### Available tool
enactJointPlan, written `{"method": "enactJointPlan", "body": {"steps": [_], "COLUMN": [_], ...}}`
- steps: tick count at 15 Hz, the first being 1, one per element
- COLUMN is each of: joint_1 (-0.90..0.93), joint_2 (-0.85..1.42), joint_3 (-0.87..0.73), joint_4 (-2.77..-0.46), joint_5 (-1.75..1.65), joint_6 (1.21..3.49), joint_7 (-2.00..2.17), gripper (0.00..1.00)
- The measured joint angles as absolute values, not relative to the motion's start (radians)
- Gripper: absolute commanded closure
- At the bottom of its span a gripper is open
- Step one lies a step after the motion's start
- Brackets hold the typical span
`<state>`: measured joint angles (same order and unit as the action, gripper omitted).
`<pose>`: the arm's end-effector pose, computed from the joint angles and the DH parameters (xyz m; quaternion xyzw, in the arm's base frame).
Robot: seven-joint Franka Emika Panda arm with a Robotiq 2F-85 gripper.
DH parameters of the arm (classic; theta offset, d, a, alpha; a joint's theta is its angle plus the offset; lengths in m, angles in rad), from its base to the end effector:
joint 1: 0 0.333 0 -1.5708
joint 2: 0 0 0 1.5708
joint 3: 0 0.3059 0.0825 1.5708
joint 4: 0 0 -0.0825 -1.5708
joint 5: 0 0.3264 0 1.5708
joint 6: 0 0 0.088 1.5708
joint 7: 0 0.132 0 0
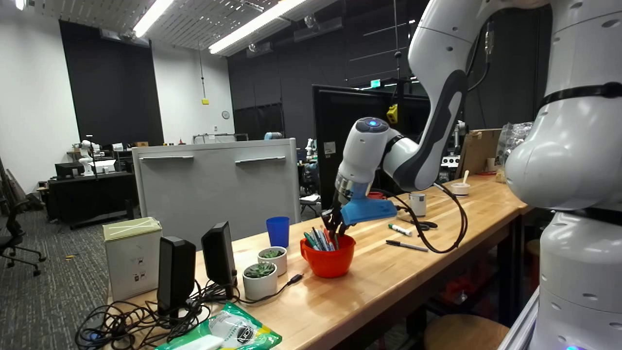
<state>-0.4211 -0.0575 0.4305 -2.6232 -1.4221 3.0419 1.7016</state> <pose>0.3965 0.0763 0.2990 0.9496 -0.1400 0.2798 0.0188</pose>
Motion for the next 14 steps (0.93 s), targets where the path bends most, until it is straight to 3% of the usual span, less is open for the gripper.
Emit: {"method": "enactJointPlan", "body": {"steps": [2, 3, 4, 6, 7, 11, 14], "joint_1": [-0.421, -0.421, -0.421, -0.421, -0.421, -0.421, -0.421], "joint_2": [-0.055, -0.054, -0.052, -0.048, -0.046, -0.038, -0.033], "joint_3": [0.431, 0.431, 0.431, 0.431, 0.431, 0.431, 0.431], "joint_4": [-2.62, -2.62, -2.62, -2.62, -2.62, -2.62, -2.619], "joint_5": [-1.422, -1.422, -1.422, -1.422, -1.422, -1.422, -1.422], "joint_6": [3.044, 3.045, 3.045, 3.046, 3.046, 3.049, 3.054], "joint_7": [1.702, 1.702, 1.702, 1.701, 1.701, 1.701, 1.701], "gripper": [0.23, 0.35, 0.61, 0.62, 0.67, 1.0, 1.0]}}
